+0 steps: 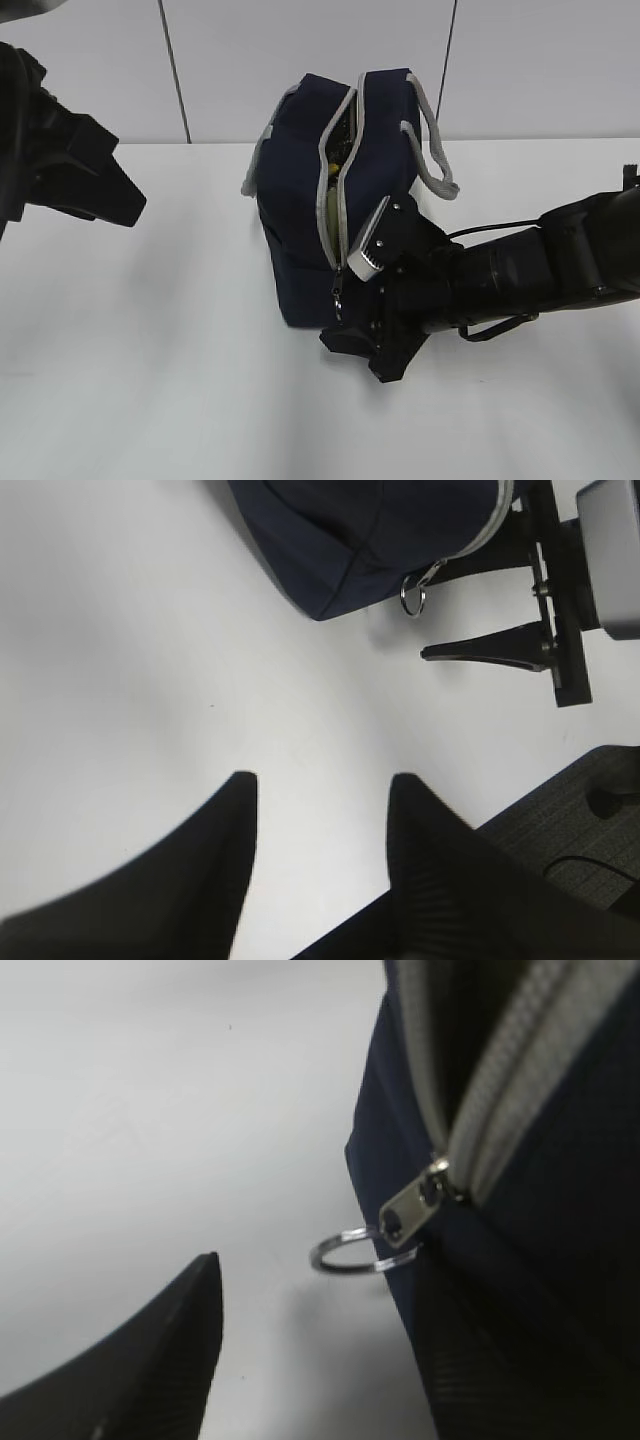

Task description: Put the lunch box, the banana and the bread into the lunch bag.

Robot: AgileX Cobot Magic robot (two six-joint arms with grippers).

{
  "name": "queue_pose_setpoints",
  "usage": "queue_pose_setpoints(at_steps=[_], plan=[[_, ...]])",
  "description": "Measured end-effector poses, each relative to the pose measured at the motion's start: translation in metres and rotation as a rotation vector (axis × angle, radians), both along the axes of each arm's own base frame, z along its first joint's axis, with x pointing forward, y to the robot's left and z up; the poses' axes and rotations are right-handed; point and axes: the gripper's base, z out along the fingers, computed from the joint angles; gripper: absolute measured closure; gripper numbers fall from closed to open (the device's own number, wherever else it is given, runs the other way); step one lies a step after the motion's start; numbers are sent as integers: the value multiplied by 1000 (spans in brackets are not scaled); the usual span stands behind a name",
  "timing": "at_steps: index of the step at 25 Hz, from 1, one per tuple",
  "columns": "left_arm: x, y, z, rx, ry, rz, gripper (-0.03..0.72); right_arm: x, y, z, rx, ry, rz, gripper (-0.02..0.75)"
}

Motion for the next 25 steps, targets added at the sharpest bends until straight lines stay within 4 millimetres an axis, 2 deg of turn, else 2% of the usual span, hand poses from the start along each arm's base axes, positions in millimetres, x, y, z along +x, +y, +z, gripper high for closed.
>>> queue_pose_setpoints(at_steps=[9,16,25], plan=[[0,0,0,0,1,0,370,3,1,2,6,-9,2,283],[0,0,0,0,1,0,370,4,1,2,-1,-14,-4,489],[0,0,0,2,5,-1,370,7,-3,-1,-49,-9,-48,517]])
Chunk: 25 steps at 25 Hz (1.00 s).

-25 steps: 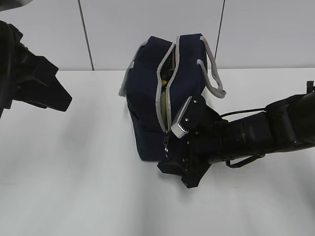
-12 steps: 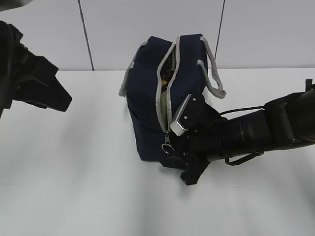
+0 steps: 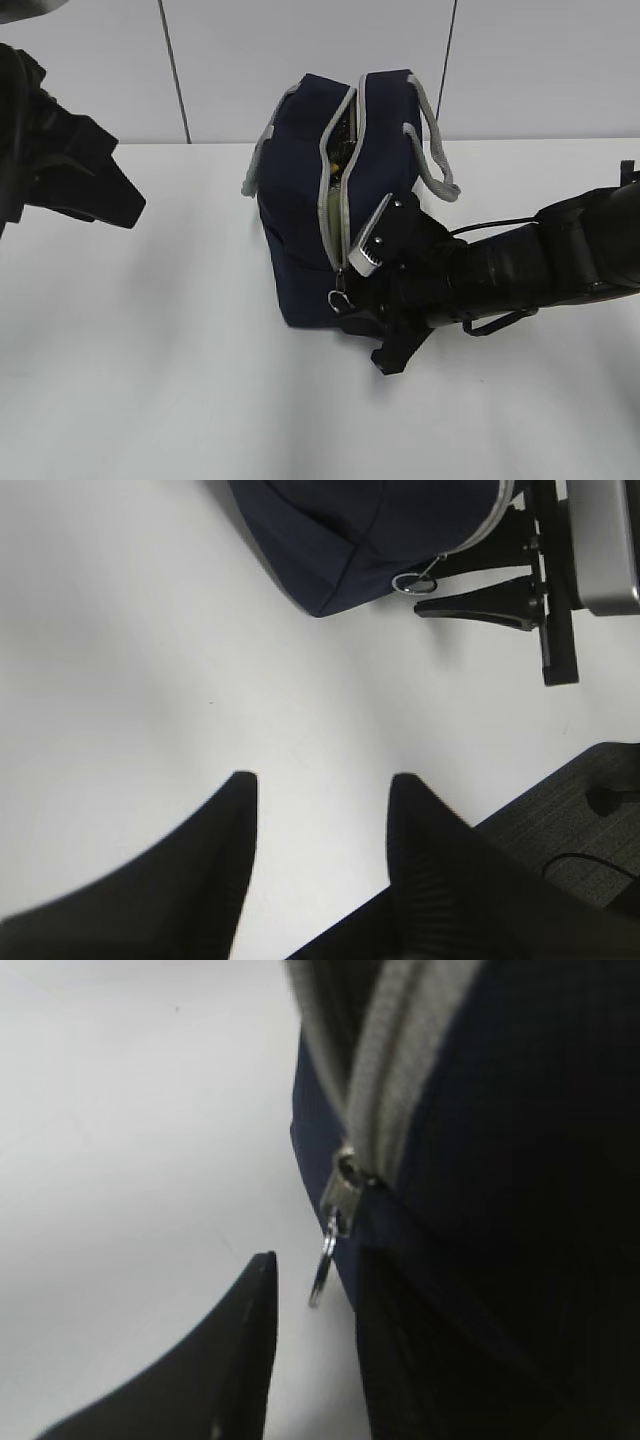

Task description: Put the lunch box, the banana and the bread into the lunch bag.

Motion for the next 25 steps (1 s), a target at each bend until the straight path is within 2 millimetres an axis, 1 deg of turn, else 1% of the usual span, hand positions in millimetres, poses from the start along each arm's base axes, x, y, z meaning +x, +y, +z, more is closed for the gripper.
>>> queue_pose_setpoints(at_steps=[9,12,13,14,17,23,25], plan=[[0,0,0,1,3,-1,370,0,-1,0,-3,7,-13,522],[0,0,0,2,4,-1,370,0,-1,-1,-5,7,-14,575],[0,0,0,2,5,-1,370,0,-1,-1,-5,7,-14,601],[0,0,0,2,5,-1,370,0,-1,-1,-5,7,-14,649],[0,0,0,2,5,-1,370,0,-1,-1,-5,7,-14,731],[0,0,0,2,5,-1,370,0,-1,0,10,31,-40,738],[0,0,0,2,5,-1,370,1,-2,7,18,24,-61,738]])
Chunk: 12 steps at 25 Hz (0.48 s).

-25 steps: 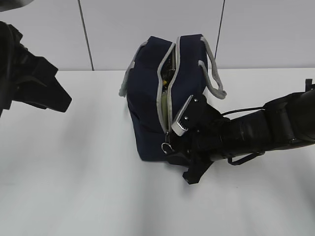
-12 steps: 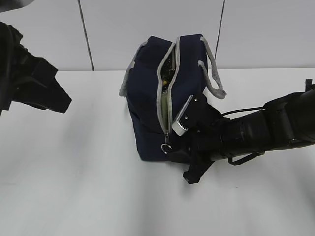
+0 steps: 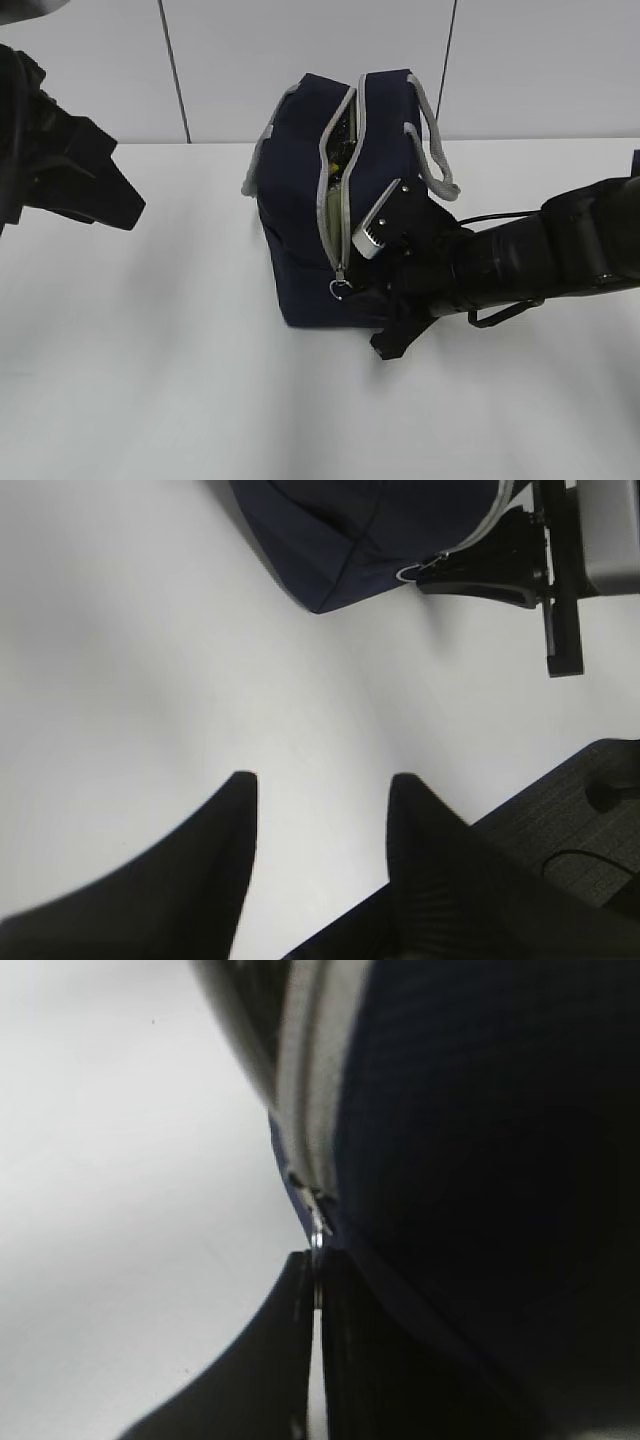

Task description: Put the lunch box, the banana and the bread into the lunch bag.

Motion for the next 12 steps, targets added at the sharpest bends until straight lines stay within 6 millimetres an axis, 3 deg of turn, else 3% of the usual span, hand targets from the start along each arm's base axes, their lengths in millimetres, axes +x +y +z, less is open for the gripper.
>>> queue_pose_setpoints(at_steps=[6,12], plan=[[0,0,0,0,0,0,370,-2,-6,19,-24,-15,-52,738],[0,0,0,0,0,0,370,-9,-7,20,-57,53,-24,738]])
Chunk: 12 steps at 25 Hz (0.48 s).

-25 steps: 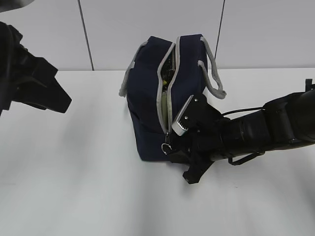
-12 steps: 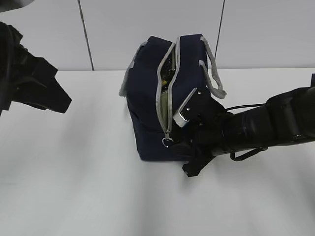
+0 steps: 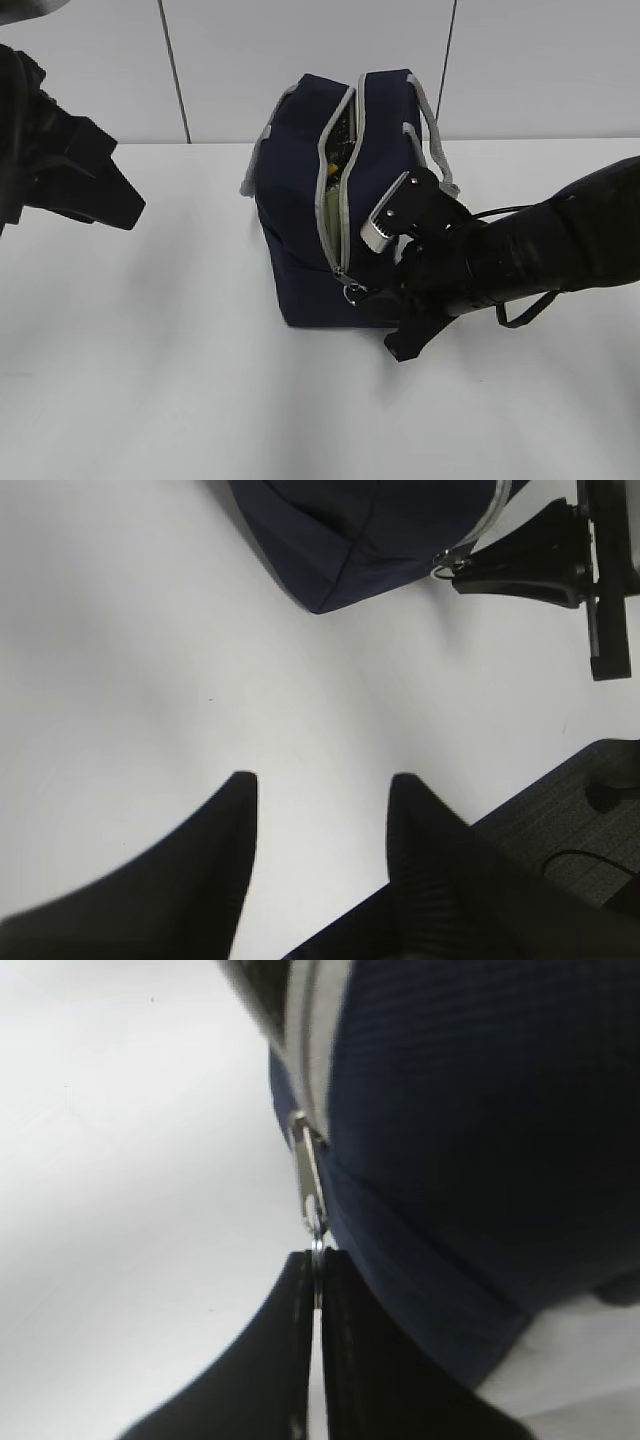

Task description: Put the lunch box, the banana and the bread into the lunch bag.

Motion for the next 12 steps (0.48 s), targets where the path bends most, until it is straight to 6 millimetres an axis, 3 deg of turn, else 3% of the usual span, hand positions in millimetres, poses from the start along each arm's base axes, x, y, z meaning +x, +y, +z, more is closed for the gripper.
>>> queue_pose_setpoints(at_steps=[8,12], plan=[[0,0,0,0,-1,0,370,-11,3,-2,12,104,80,738],[0,0,0,0,-1,0,370,-14,3,9,19,87,91,738]])
